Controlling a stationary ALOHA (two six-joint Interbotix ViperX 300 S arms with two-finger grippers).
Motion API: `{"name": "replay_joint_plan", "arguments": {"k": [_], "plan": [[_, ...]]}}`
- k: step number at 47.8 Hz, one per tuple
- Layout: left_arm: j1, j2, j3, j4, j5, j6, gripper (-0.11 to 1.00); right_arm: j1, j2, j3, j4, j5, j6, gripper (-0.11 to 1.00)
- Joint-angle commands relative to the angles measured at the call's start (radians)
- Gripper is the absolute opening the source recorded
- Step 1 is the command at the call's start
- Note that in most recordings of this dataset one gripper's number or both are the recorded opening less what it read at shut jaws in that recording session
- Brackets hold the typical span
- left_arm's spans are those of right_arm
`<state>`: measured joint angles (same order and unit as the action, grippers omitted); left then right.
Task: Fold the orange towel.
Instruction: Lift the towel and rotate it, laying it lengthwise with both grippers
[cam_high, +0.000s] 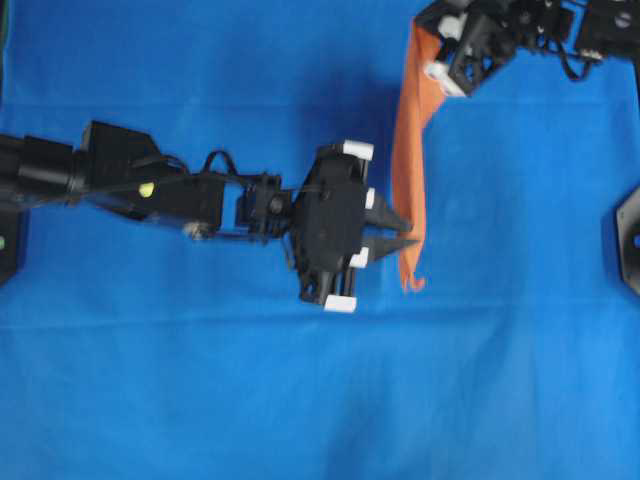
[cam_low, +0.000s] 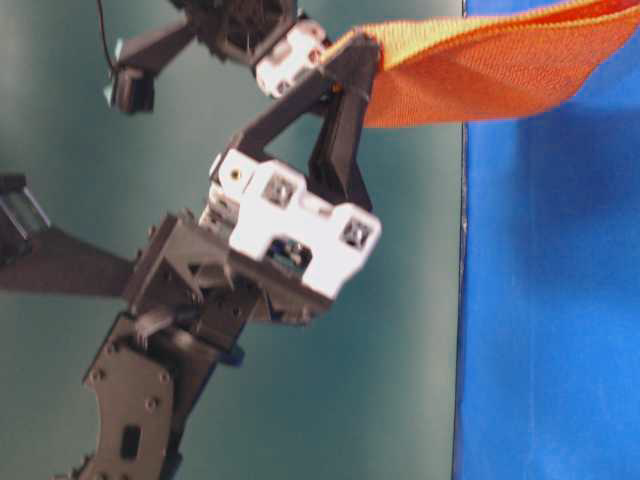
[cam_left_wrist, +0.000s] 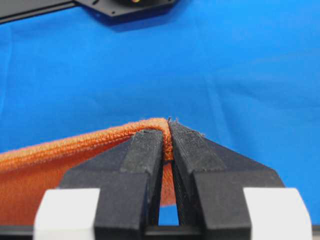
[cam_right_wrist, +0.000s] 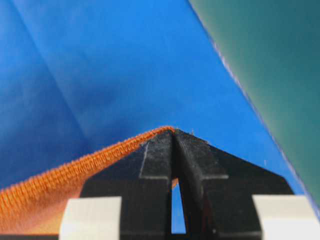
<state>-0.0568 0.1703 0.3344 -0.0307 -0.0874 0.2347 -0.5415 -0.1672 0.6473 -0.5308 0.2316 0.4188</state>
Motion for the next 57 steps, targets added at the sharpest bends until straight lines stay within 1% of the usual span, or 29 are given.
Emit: {"name": "replay_joint_plan", "arguments": {"k": [1,11,18,26,37,41,43,49,57], "plan": [[-0.037,-0.012,-0.041,0.003,0.006,0.005,0.02,-0.015,0.005,-0.051,-0.012,-0.005,0.002,0.02],[-0.044,0.0,-0.061,0.003,-0.002,0.005,0.02,-0.017,-0.006,-0.04,-0.026,-0.005,0.0,0.02],[-0.054,0.044,-0.11,0.003,-0.017,0.005,0.02,-0.031,-0.06,0.009,-0.034,-0.002,0.0,0.02],[-0.061,0.143,-0.222,0.003,-0.023,0.005,0.02,-0.048,-0.158,0.101,-0.034,0.011,0.002,0.02],[-0.074,0.288,-0.414,0.003,-0.025,0.003,0.02,-0.049,-0.304,0.213,-0.035,0.103,-0.002,0.02],[-0.078,0.333,-0.46,0.003,-0.018,-0.008,0.02,-0.049,-0.337,0.235,-0.034,0.12,-0.002,0.02],[-0.078,0.347,-0.471,0.003,-0.015,-0.028,0.02,-0.049,-0.345,0.239,-0.034,0.118,0.0,0.02],[-0.086,0.353,-0.463,0.002,0.005,-0.034,0.02,-0.049,-0.313,0.245,-0.028,0.083,0.002,0.02],[-0.098,0.328,-0.393,-0.002,0.055,-0.041,0.02,-0.041,-0.199,0.232,-0.023,-0.031,0.017,0.02]]}}
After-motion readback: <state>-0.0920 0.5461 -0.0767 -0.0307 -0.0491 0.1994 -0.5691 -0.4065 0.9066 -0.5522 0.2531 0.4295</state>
